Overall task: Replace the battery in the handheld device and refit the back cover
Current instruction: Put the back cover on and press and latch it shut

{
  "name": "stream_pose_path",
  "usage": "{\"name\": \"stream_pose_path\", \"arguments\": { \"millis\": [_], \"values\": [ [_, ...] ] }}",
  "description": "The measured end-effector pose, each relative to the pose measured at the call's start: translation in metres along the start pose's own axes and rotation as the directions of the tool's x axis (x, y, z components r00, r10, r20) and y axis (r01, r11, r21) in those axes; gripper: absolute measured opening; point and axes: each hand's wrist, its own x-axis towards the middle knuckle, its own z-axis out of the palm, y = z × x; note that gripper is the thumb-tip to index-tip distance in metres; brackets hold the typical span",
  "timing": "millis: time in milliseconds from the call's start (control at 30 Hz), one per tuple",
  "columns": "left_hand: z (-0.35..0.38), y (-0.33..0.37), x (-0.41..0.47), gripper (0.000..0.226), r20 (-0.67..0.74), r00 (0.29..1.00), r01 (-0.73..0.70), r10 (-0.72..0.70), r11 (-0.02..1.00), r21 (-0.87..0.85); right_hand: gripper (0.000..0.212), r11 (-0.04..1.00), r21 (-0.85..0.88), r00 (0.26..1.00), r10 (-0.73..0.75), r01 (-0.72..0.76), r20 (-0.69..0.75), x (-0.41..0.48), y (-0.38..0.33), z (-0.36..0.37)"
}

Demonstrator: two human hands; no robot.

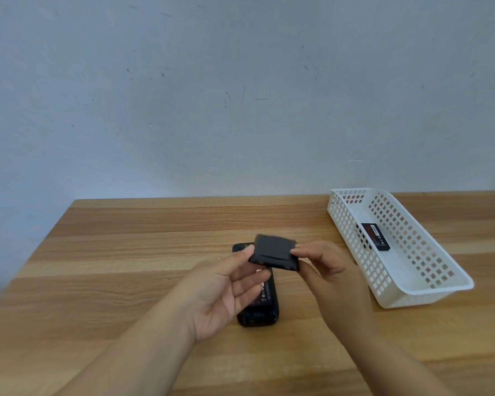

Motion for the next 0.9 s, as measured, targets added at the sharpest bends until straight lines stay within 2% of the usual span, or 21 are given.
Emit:
{"name": "stream_pose_path", "arguments": {
  "millis": [100,200,267,333,433,533,900],
  "values": [
    [-0.003,0.000,0.000,0.027,-0.007,0.998,-0.060,0.060,0.996,0.062,0.036,0.974,0.185,0.991,0.130,-0.134,0.032,-0.002,-0.003,0.002],
    [-0.006,-0.005,0.001,0.023,-0.023,0.991,-0.129,0.133,0.982,0.138,0.028,0.835,0.422,0.935,0.329,-0.353,0.132,0.000,-0.008,0.003],
    [-0.007,-0.008,0.001,0.019,-0.028,0.983,-0.173,0.181,0.967,0.186,0.025,0.733,0.515,0.895,0.386,-0.445,0.224,0.003,-0.011,0.003],
    [-0.008,-0.009,0.002,0.016,-0.026,0.974,-0.214,0.224,0.953,0.217,0.024,0.720,0.511,0.883,0.392,-0.469,0.257,0.004,-0.011,0.003],
    [-0.010,-0.011,0.003,0.015,-0.025,0.960,-0.262,0.281,0.922,0.285,0.040,0.779,0.422,0.885,0.380,-0.463,0.269,0.004,-0.008,0.004],
    [-0.014,-0.013,0.004,0.016,-0.034,0.950,-0.282,0.311,0.897,0.341,0.046,0.846,0.335,0.903,0.333,-0.414,0.272,0.003,-0.012,0.006],
    [-0.024,-0.022,0.014,0.017,-0.076,0.934,-0.303,0.350,0.885,0.354,0.058,0.898,0.253,0.920,0.297,-0.361,0.256,0.004,-0.005,0.013]
  ]
}}
